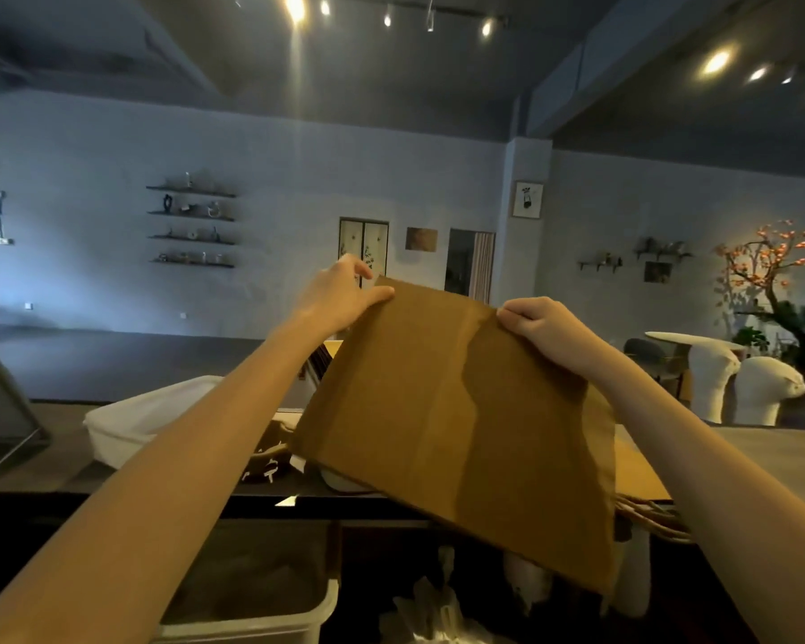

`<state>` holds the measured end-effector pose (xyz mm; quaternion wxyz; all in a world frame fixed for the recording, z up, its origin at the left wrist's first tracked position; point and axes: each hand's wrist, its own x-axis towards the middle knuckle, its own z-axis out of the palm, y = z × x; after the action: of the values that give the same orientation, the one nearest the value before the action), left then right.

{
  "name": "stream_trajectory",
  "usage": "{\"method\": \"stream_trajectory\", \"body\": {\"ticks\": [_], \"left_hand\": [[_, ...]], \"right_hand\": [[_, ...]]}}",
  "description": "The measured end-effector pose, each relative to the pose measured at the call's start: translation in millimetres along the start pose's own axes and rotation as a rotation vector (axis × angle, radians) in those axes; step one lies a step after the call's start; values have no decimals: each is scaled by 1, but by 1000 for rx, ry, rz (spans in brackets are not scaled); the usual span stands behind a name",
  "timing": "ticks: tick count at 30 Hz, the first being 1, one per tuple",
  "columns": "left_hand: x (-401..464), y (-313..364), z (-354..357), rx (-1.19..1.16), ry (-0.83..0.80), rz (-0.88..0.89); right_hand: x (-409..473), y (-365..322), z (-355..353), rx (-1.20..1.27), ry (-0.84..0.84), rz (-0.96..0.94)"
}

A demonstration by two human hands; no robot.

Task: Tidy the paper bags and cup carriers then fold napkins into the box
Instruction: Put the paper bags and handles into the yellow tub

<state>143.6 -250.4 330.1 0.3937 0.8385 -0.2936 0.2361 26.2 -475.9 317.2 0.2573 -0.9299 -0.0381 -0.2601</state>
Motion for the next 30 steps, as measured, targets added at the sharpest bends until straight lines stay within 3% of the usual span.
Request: {"method": "stream_trajectory", "body": {"ticks": [8,14,16,22,26,30], "left_hand": [[3,-31,-3,49,73,-108],[19,-53,6,-475,305,-235],[27,-62,9,-533,282,-270],[29,-80,35,-368,64,-175],[27,-91,45,-41,-70,-64],[24,-99,41,322,-312,10]], "right_hand": [[26,8,8,175,357,141],[59,13,28,222,431,239],[72,16,30,283,483,311],[106,24,43,289,662,503],[121,28,56,258,700,568],[131,29,68,257,718,609]]}}
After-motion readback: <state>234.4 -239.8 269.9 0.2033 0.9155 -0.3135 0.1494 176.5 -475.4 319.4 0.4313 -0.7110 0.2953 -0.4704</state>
